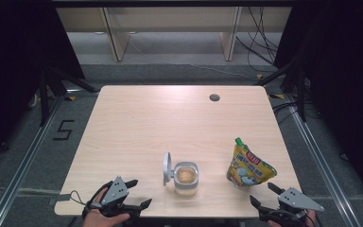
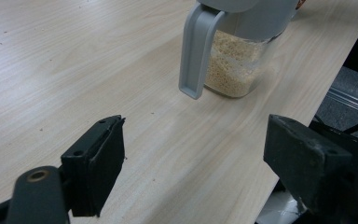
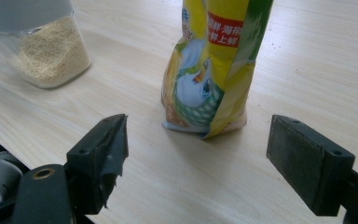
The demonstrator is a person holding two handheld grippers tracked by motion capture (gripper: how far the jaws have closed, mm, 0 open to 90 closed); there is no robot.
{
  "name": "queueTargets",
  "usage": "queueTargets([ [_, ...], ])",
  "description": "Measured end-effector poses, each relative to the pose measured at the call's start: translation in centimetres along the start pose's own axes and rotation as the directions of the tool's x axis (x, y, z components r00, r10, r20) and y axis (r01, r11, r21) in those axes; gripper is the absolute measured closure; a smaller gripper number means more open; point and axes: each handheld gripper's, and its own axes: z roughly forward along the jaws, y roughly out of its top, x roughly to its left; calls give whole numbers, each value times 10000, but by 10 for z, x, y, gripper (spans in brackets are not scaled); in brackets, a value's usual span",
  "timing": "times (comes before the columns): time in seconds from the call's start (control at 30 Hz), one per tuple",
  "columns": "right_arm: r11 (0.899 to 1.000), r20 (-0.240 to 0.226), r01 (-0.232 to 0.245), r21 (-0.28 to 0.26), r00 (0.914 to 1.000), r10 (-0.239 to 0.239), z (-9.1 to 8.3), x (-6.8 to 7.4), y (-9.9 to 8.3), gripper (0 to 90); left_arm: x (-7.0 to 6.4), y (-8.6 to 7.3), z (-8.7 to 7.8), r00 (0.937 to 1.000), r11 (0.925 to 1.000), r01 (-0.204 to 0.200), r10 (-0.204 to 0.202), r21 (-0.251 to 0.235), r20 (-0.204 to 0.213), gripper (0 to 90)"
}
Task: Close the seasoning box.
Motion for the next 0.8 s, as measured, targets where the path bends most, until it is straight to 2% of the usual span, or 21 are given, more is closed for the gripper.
queueTargets([
  [0.07, 10000, 96, 82, 20, 9999, -82, 1, 0, 0, 215, 2, 2, -1, 9998, 9998, -170, 172, 97, -124, 199],
  [0.1, 9999, -57, -96, 103, 9999, 97, 0, 1, -1, 214, 1, 2, -1, 9999, 10000, 30, -31, -38, -112, 207],
  [0.17, 9999, -98, 1, 107, 10000, 0, 0, 1, -1, 214, 3, 3, -1, 9999, 9999, -39, 37, -135, -124, 223],
  [0.23, 9999, -36, -27, 99, 10000, 27, 1, 2, -2, 216, 5, 5, -3, 9994, 9995, -317, 317, 1, -139, 234],
  [0.27, 9998, 142, -39, 202, 9999, 37, 1, 2, -1, 219, 4, 5, -2, 9999, 9999, -13, 12, -121, -126, 251],
  [0.3, 9998, 142, -39, 202, 9999, 37, 1, 2, -1, 219, 4, 5, -2, 9999, 9999, -13, 12, -121, -126, 278],
  [0.33, 9996, 47, 105, 277, 9999, -107, -1, 1, -1, 218, 5, 6, -3, 9998, 9999, -168, 168, -12, -125, 278],
  [0.37, 9997, 10, 63, 247, 10000, -63, -1, 1, -1, 218, 7, 7, -4, 9993, 9994, -360, 360, 5, -82, 329],
  [0.4, 9997, 10, 63, 247, 10000, -63, -1, 1, -1, 218, 7, 8, -4, 9992, 9993, -377, 377, 8, -94, 329],
  [0.43, 9997, 25, 102, 225, 9999, -103, -1, 1, -1, 219, 7, 9, -4, 9989, 9989, -466, 467, 102, -89, 379],
  [0.47, 9997, 22, 102, 239, 9999, -102, -1, 1, -1, 220, 4, 10, -4, 10000, 10000, -29, 29, 29, 49, 432],
  [0.5, 9996, 67, 172, 224, 9998, -173, -1, 0, -2, 220, 4, 11, -3, 9998, 9998, -193, 193, -21, -58, 488],
  [0.53, 9996, 101, 185, 199, 9998, -187, -1, 0, -2, 220, 2, 13, -3, 9999, 9998, -163, 162, -136, -34, 545],
  [0.57, 9994, 247, -221, 281, 9995, 214, -2, 3, -2, 221, 0, 16, -4, 9996, 9991, -260, 258, -323, -66, 664],
  [0.6, 9994, 247, -221, 281, 9995, 214, -2, 3, -2, 221, 0, 16, -4, 9996, 9991, -260, 258, -323, -66, 724],
  [0.63, 9997, 86, -26, 255, 10000, 23, -2, 2, -1, 223, -1, 19, -5, 9989, 9983, -455, 452, -365, -99, 767],
  [0.67, 9991, 198, -275, 329, 9994, 269, -3, 5, -1, 223, -2, 21, -5, 9984, 9979, -542, 536, -362, -188, 804],
  [0.73, 9986, 155, -362, 392, 9992, 356, -3, 5, -2, 225, -3, 28, -4, 9951, 9952, -945, 937, -244, -314, 866],
  [0.8, 9993, 217, -180, 318, 9996, 173, -2, 3, -2, 225, -3, 31, -2, 9940, 9941, -1064, 1057, -226, -283, 889],
])
